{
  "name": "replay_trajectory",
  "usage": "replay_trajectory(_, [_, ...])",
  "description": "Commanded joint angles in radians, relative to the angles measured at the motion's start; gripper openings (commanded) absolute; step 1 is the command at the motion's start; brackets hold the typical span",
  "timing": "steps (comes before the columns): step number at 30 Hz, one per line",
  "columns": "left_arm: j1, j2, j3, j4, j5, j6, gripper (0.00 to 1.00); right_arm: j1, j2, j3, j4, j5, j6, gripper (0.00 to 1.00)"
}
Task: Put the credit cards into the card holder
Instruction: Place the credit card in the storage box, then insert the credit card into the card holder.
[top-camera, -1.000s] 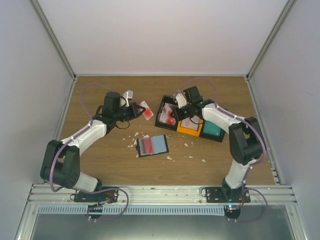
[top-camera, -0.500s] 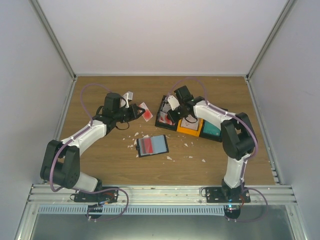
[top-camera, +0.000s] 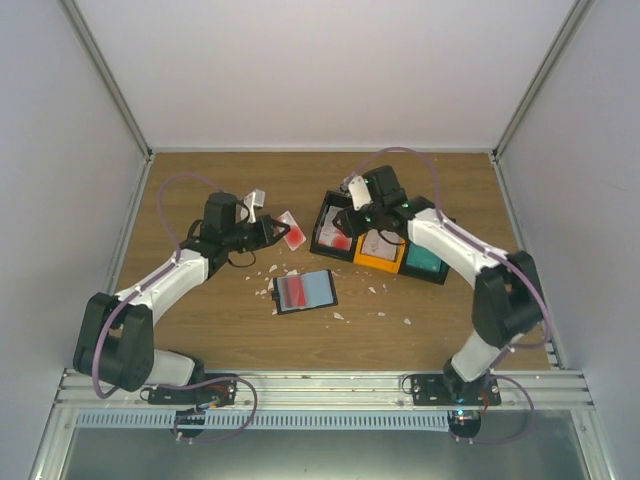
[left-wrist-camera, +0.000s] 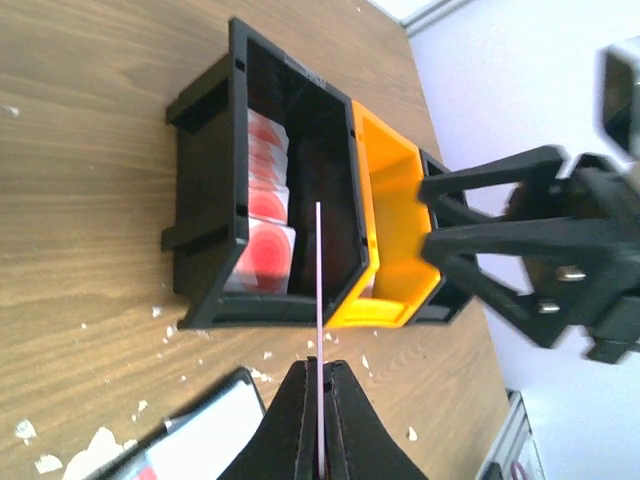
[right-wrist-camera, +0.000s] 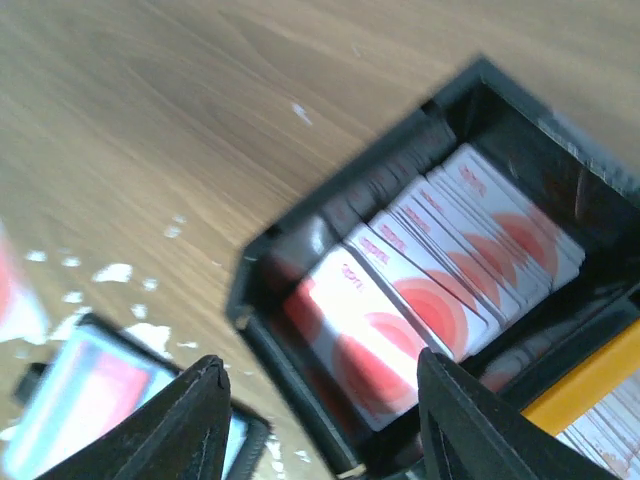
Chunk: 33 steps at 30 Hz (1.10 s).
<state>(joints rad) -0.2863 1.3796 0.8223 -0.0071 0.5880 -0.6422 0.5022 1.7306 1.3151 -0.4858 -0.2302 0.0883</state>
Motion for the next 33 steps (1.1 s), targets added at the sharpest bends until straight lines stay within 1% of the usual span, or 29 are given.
replay_trajectory(1, [-0.014,-0.055,-0.061,0.083,0.103,0.006,0.00,0.010,-0.175,-0.147,0.207,-0.161,0.162,0.55])
replay_trajectory(4, [-0.021,-0.079,-0.123,0.158,0.199,-0.040,0.00,0.012,-0.297,-0.314,0.416,-0.327,0.297,0.60])
replay_trajectory(5, [-0.023,-0.083,-0.145,0.199,0.266,-0.062,0.00,0.012,-0.326,-0.372,0.485,-0.376,0.345,0.62])
replay_trajectory(7, [-0.031,-0.096,-0.186,0.281,0.351,-0.101,0.00,0.019,-0.367,-0.468,0.626,-0.463,0.442,0.65])
replay_trajectory(9, [-0.043,-0.119,-0.217,0.321,0.389,-0.112,0.00,0.032,-0.381,-0.553,0.751,-0.529,0.525,0.67])
replay_trajectory(11, [-0.052,-0.154,-0.232,0.325,0.397,-0.102,0.00,0.055,-0.379,-0.595,0.824,-0.555,0.580,0.68])
replay_trajectory(13, [-0.058,-0.189,-0.244,0.327,0.411,-0.099,0.00,0.078,-0.368,-0.618,0.858,-0.562,0.605,0.68])
replay_trajectory(16, [-0.068,-0.218,-0.250,0.330,0.443,-0.099,0.00,0.113,-0.346,-0.638,0.944,-0.618,0.648,0.65])
replay_trajectory(18, [-0.072,-0.226,-0.251,0.317,0.454,-0.098,0.00,0.136,-0.332,-0.645,1.018,-0.656,0.684,0.60])
replay_trajectory(20, [-0.072,-0.233,-0.250,0.301,0.453,-0.094,0.00,0.151,-0.326,-0.660,1.092,-0.680,0.729,0.51])
replay_trajectory(22, [-0.073,-0.245,-0.251,0.295,0.453,-0.096,0.00,0.161,-0.321,-0.675,1.155,-0.688,0.773,0.38])
replay_trajectory(24, [-0.074,-0.260,-0.249,0.287,0.448,-0.098,0.01,0.169,-0.319,-0.686,1.190,-0.680,0.802,0.19])
replay_trajectory(25, [-0.075,-0.266,-0.249,0.282,0.446,-0.100,0.05,0.172,-0.319,-0.691,1.205,-0.671,0.817,0.12])
replay_trajectory(26, [-0.075,-0.274,-0.246,0.275,0.441,-0.099,0.11,0.175,-0.321,-0.697,1.218,-0.658,0.833,0.05])
replay_trajectory(27, [-0.074,-0.281,-0.248,0.269,0.434,-0.100,0.17,0.176,-0.322,-0.702,1.229,-0.639,0.849,0.01])
replay_trajectory(29, [-0.077,-0.296,-0.256,0.263,0.420,-0.100,0.25,0.176,-0.324,-0.713,1.251,-0.594,0.892,0.00])
replay_trajectory(31, [-0.077,-0.304,-0.269,0.266,0.409,-0.103,0.26,0.176,-0.320,-0.724,1.299,-0.566,0.947,0.00])
replay_trajectory(33, [-0.078,-0.303,-0.284,0.279,0.408,-0.112,0.25,0.176,-0.306,-0.740,1.372,-0.546,1.005,0.01])
